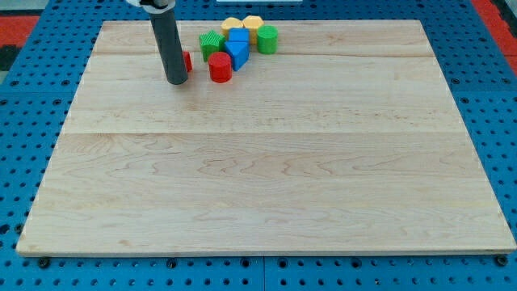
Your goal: Point your arm towards the top left
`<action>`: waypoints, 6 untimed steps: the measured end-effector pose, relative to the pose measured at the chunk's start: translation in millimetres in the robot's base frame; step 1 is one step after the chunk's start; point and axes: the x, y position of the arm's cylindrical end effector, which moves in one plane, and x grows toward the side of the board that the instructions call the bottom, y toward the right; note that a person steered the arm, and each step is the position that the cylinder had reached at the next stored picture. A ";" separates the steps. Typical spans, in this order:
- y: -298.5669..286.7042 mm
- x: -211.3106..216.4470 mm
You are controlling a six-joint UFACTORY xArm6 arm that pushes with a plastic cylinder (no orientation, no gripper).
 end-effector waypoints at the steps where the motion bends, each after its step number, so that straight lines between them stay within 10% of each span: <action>1: -71.4 -1.1; 3: 20.3 -37.7; 6: -120.6 -46.5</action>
